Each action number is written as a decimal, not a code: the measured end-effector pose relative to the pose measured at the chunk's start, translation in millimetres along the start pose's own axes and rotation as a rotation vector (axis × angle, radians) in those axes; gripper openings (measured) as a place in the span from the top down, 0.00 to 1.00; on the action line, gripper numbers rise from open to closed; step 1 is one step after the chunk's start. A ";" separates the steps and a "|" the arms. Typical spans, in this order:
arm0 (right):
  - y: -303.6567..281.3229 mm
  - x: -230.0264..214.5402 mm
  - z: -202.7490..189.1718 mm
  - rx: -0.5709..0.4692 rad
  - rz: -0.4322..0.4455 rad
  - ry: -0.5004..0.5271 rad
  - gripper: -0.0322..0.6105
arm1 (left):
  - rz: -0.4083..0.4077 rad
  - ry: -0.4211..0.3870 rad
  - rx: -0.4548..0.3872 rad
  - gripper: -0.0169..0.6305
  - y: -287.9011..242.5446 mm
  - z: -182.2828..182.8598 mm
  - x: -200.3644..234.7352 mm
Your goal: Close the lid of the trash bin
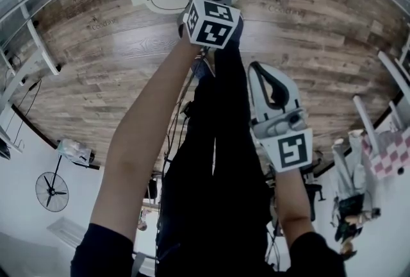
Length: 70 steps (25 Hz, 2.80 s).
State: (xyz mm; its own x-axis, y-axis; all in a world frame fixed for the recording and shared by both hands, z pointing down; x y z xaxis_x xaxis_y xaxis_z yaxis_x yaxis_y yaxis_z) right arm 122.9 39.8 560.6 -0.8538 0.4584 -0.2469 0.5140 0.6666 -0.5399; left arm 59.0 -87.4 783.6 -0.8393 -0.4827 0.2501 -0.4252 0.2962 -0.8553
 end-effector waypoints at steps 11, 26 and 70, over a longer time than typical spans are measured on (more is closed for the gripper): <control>-0.6 5.2 14.8 -0.024 -0.002 0.054 0.95 | -0.031 0.078 -0.098 0.96 46.3 31.1 11.8; 23.4 22.9 75.9 -0.164 -0.033 0.143 0.95 | 0.047 0.159 -0.519 0.96 281.3 61.1 44.0; 231.1 215.5 178.4 -0.395 -0.130 0.558 0.95 | 0.074 0.059 -1.026 0.96 662.6 -62.1 -54.5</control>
State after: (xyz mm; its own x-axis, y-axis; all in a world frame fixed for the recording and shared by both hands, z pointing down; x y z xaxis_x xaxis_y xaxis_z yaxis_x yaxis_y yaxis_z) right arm 42.9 187.8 239.0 -0.7943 0.5238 0.3077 0.4929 0.8517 -0.1777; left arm -198.0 186.3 231.5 -0.8785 -0.4017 0.2586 -0.4332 0.8980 -0.0770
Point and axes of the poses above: the fingertips, and each gripper's own axes: y backward along the fingers, x to its left, z out of its top, the point moved 4 cm from there along y, backward along the fingers, and after that the axes turned 10 degrees about y, right-handed, at the moved point
